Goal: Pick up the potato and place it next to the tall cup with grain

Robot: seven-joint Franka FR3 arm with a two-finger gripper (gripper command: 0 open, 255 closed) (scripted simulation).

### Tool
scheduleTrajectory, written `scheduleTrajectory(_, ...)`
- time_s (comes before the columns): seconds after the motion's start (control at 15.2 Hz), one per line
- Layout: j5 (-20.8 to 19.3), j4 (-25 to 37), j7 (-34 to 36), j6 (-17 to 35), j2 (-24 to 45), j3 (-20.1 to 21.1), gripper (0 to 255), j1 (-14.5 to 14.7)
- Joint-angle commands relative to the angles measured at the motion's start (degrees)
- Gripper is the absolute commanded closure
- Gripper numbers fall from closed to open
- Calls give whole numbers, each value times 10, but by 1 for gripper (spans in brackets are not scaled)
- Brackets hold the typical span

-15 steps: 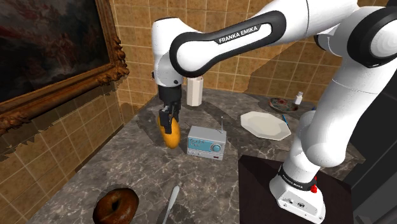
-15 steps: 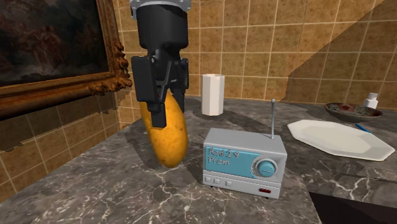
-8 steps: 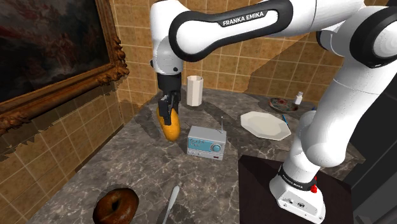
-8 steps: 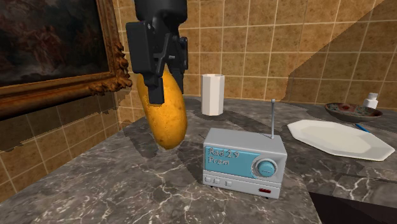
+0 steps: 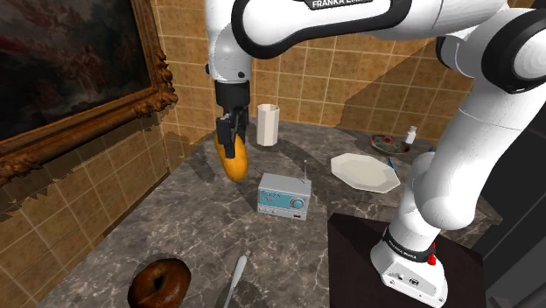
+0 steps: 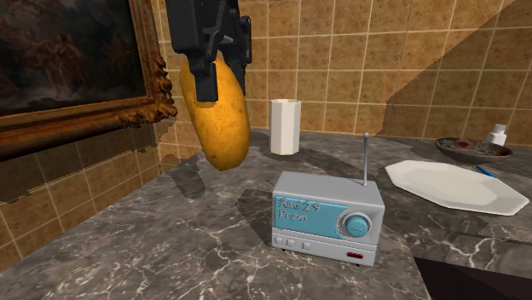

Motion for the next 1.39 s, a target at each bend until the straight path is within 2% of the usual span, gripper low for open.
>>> scheduleTrajectory(0.0, 0, 18, 2, -18, 1, 0, 255, 0)
scheduleTrajectory(0.33, -2, 56, 5, -52, 4, 0, 255, 0)
scheduleTrajectory(0.86, -21, 109, -91, -66, 51, -52, 255, -47)
scheduleTrajectory(1.32, -37, 196, -168, -88, 120, -90, 255, -87)
